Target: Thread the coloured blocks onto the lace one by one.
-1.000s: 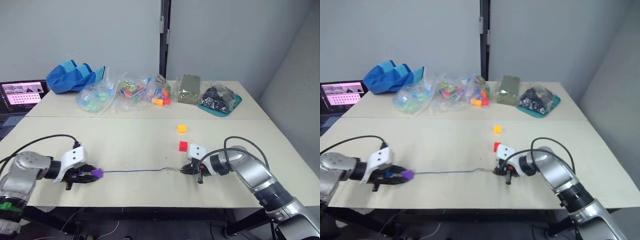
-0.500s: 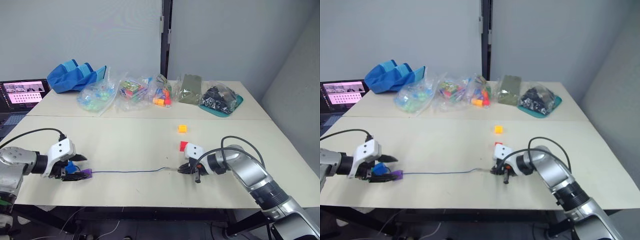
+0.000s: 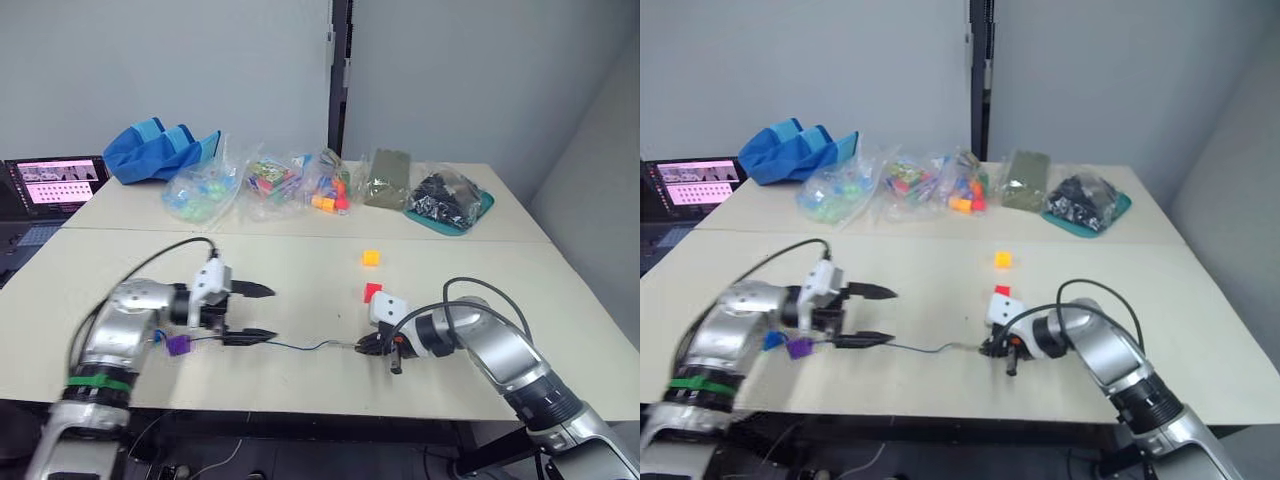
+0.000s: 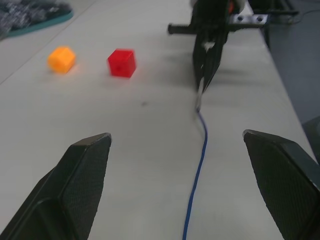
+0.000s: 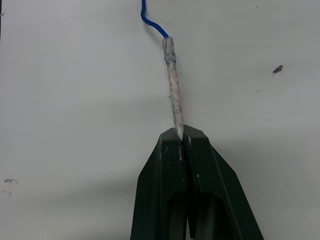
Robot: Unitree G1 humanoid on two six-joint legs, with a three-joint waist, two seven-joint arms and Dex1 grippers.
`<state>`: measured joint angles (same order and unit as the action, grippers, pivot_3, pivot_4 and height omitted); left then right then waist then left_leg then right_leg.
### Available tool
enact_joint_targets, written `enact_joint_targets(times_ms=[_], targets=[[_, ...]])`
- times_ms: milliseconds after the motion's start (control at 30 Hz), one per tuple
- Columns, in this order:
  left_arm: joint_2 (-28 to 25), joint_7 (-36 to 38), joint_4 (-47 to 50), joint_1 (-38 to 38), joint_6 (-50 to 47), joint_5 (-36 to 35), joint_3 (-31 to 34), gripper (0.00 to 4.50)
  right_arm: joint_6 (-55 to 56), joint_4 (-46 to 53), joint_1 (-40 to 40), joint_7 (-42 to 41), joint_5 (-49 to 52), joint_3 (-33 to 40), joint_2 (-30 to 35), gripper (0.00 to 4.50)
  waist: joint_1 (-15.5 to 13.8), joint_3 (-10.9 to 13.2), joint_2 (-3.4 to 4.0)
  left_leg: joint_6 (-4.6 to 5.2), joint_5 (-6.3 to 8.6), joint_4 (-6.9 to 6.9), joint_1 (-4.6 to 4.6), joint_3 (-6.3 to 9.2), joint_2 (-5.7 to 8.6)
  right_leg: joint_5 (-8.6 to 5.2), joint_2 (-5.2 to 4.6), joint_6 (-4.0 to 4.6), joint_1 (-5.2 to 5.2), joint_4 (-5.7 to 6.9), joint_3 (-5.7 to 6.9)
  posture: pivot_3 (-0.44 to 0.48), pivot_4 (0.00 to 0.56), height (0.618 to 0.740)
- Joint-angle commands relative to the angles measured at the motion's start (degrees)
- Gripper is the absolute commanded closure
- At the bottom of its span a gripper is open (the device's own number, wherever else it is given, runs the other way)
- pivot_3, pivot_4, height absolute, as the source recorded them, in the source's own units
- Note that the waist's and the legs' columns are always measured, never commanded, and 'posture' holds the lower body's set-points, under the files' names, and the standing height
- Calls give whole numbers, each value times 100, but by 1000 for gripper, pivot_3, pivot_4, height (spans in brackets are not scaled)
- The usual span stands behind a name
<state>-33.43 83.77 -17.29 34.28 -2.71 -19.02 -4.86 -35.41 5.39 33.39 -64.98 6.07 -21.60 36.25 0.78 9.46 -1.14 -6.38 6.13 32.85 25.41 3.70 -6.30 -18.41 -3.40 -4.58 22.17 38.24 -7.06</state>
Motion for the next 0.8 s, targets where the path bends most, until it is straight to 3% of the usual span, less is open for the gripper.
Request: enact_joint_targets(times_ms=[33, 367, 533, 800], targets=[[339, -194, -101, 136, -40, 282, -399, 49, -107, 246, 5, 14, 135, 116, 18, 4500, 9, 0, 0, 0, 0, 0, 0, 0, 0, 0, 0, 0, 0, 0, 0, 0, 150, 740], [1068, -400, -717, 71, 351, 500, -708, 49, -276, 435, -88, 129, 207, 161, 108, 4500, 20, 0, 0, 1, 0, 1, 0, 2, 0, 0, 1, 0, 0, 3, 0, 0, 150, 740], [1188, -403, -922, 63, 477, 627, -789, 1524, -295, 483, -117, 182, 243, 149, 142, 4500, 9, 0, 0, 1, 0, 1, 0, 2, 1, 0, 1, 0, 0, 2, -1, 0, 150, 740], [1253, -476, -1048, 86, 569, 752, -785, 1524, -327, 517, -118, 226, 281, 149, 175, 4500, 11, 0, 0, 1, 0, 1, -1, 2, 1, 0, 1, 0, 0, 2, 0, 0, 150, 740]])
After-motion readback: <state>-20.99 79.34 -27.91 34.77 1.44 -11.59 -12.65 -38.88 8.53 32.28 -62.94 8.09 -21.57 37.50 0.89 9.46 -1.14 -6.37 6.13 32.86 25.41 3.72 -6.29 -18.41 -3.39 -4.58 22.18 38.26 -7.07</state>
